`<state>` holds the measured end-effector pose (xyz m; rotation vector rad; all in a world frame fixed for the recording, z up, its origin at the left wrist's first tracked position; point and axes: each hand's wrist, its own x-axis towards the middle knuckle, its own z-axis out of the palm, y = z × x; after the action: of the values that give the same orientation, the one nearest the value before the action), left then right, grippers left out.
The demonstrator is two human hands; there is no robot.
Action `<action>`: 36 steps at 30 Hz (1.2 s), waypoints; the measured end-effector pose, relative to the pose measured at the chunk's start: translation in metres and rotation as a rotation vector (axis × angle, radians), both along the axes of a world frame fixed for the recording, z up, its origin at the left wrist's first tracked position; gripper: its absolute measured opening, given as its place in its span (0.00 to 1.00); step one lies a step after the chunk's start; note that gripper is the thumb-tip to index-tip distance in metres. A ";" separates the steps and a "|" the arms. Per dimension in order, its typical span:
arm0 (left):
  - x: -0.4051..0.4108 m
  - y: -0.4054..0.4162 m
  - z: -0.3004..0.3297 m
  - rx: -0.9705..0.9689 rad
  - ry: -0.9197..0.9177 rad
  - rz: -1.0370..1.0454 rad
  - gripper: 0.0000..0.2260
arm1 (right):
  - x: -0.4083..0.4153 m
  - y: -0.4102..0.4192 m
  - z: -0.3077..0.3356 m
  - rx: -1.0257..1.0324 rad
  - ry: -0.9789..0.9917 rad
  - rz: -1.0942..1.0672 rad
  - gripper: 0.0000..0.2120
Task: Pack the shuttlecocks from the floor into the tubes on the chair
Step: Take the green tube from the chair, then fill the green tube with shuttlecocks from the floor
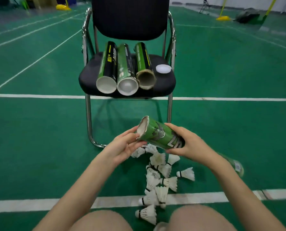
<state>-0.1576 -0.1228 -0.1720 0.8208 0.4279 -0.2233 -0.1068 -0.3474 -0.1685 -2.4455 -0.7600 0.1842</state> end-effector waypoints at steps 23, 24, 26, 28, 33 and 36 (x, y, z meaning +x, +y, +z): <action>0.019 -0.044 -0.249 1.155 -0.240 -0.583 0.17 | -0.008 -0.059 -0.212 -0.207 0.499 -0.292 0.40; 0.018 -0.043 -0.252 1.215 -0.263 -0.617 0.17 | -0.009 -0.059 -0.215 -0.203 0.511 -0.294 0.40; 0.016 -0.038 -0.257 1.333 -0.307 -0.651 0.18 | -0.012 -0.056 -0.220 -0.181 0.533 -0.297 0.40; 0.016 -0.030 -0.260 1.441 -0.358 -0.663 0.18 | -0.016 -0.051 -0.221 -0.157 0.544 -0.298 0.39; 0.012 -0.011 -0.264 1.585 -0.371 -0.627 0.17 | -0.025 -0.040 -0.219 -0.106 0.535 -0.327 0.39; 0.005 -0.007 -0.265 1.570 -0.357 -0.535 0.17 | -0.028 -0.039 -0.216 -0.122 0.535 -0.345 0.37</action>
<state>-0.1522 -0.1301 -0.4374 2.4804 -0.0600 -0.2000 -0.1347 -0.3866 -0.3841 -2.4234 -0.0943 0.7282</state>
